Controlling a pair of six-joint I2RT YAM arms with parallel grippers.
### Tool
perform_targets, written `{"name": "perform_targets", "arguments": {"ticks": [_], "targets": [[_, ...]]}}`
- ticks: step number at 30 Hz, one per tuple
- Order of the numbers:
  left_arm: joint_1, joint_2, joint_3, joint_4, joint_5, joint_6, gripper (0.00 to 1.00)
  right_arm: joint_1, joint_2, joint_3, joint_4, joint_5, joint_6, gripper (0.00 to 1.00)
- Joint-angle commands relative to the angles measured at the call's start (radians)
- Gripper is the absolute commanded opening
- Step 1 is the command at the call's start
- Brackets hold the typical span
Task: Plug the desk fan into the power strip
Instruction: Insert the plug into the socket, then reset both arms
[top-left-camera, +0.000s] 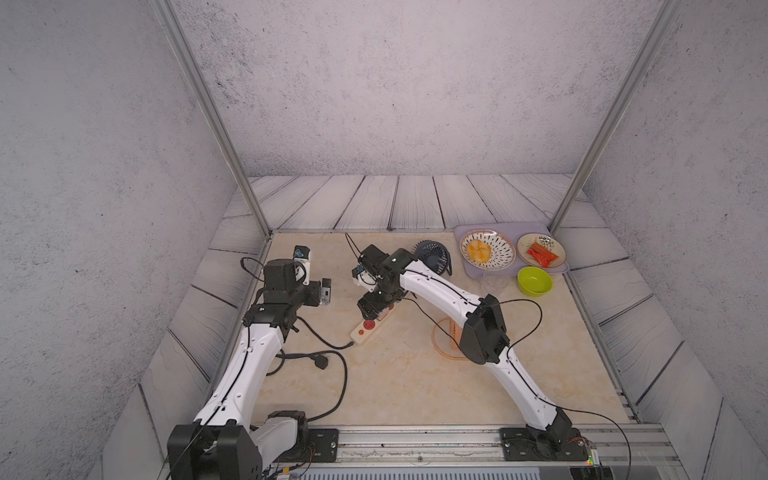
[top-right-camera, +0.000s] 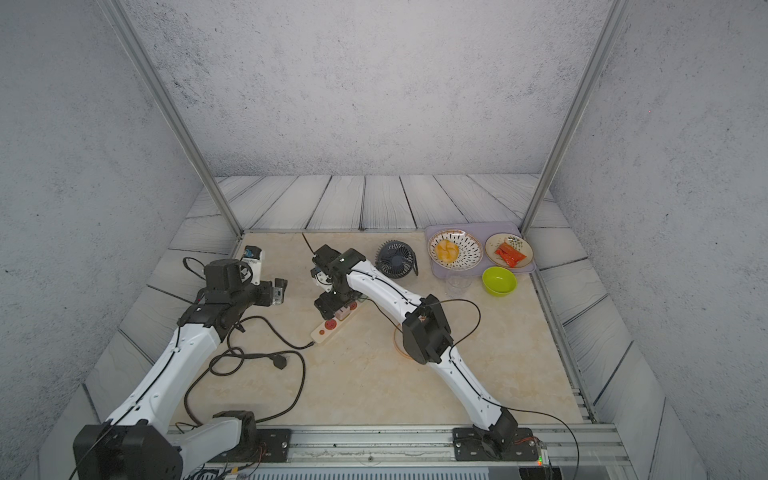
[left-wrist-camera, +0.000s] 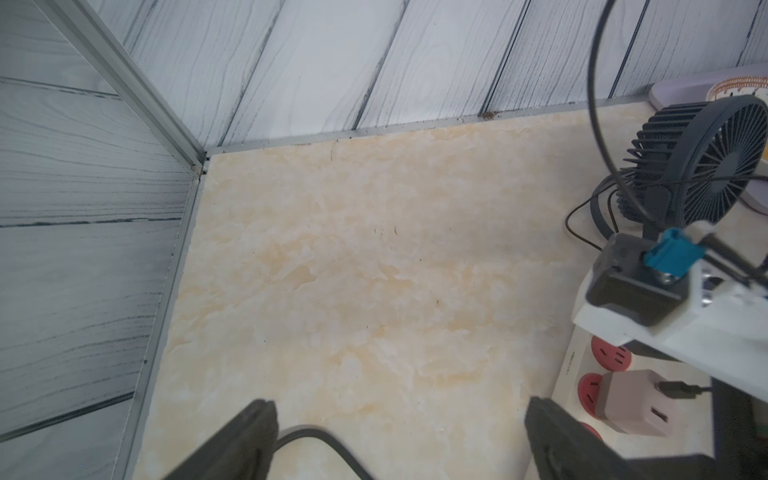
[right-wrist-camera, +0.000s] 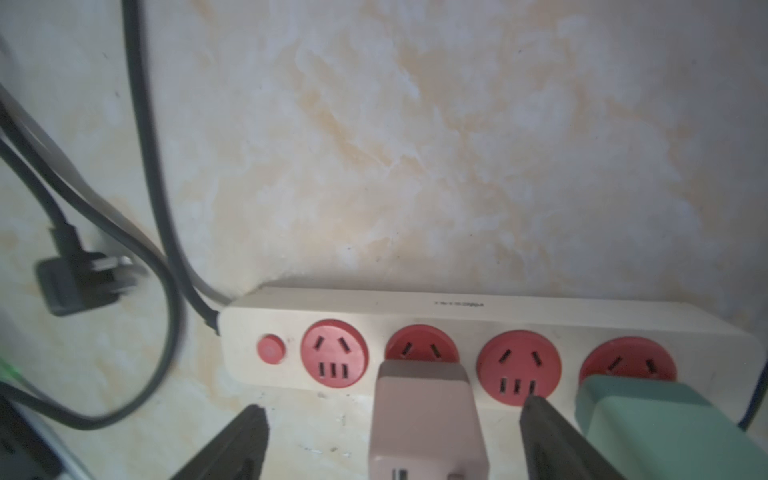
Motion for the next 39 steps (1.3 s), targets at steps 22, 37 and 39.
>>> {"name": "perform_targets", "arguments": {"ticks": [22,37,39], "targets": [[0.038,0.168,-0.336,0.663,0.081,-0.005,1.00,-0.112,-0.718,-0.398,0.145,0.319,-0.013,0.99],[0.038,0.255,-0.436,0.918,-0.009,-0.007,1.00,-0.418,-1.156,-0.992,0.518,0.323,0.026,0.99],[0.038,0.274,-0.461,0.980,-0.037,-0.011,1.00,-0.460,-1.214,-1.076,0.573,0.330,0.023,0.99]]}}
